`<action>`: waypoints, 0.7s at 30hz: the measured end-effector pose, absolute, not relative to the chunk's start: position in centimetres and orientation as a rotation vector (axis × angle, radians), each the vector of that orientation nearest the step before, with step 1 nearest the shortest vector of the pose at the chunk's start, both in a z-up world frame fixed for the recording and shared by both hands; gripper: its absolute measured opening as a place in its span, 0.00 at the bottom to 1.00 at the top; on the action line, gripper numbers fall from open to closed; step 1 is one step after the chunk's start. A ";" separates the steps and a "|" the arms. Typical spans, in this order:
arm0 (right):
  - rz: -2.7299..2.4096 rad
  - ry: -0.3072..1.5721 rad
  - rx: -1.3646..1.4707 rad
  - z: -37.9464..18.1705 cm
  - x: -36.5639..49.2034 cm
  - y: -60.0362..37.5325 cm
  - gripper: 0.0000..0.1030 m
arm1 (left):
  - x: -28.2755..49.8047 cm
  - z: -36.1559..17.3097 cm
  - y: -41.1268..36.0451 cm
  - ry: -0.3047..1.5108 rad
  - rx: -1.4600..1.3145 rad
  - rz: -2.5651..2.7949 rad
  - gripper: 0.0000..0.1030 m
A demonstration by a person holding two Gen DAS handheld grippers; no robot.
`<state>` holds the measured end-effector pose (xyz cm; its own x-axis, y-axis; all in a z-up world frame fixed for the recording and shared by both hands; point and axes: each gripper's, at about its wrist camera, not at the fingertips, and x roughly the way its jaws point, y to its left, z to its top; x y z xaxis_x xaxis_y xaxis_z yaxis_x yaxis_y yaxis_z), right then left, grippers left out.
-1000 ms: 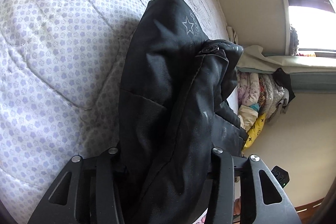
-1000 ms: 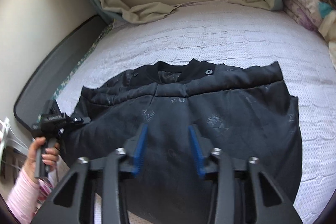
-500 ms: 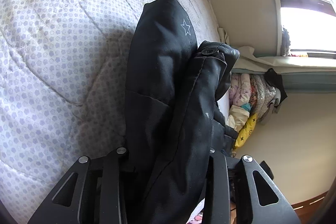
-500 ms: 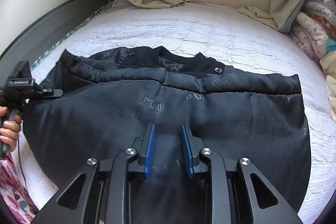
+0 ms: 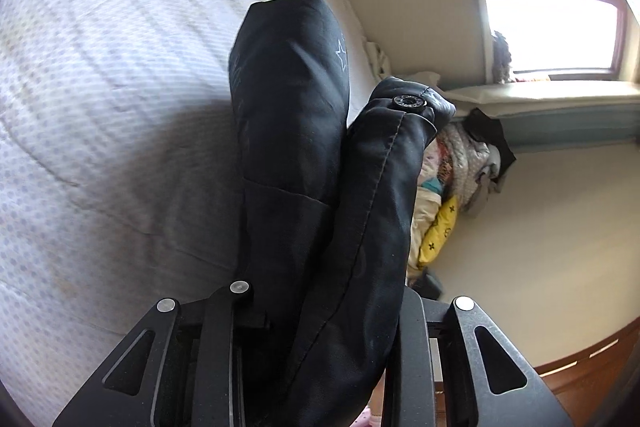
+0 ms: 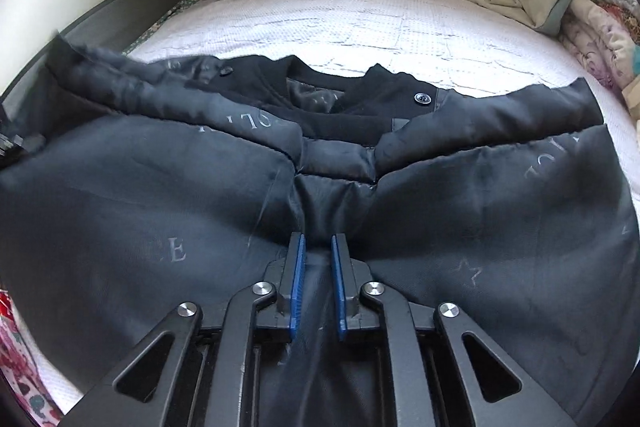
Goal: Fold large clothes
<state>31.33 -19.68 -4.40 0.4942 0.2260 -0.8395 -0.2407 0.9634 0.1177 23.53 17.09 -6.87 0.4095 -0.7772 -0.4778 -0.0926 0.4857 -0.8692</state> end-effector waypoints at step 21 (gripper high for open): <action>0.315 1.101 0.211 -5.8 33.3 -22.5 0.00 | 23.3 3.0 -4.7 1.133 -0.512 -0.483 0.33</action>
<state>33.32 -22.50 -5.78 0.4147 0.3522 -0.8391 -0.1451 0.9359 0.3211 23.34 -4.74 2.95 0.3475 -0.6013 -0.7195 0.1024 0.7871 -0.6083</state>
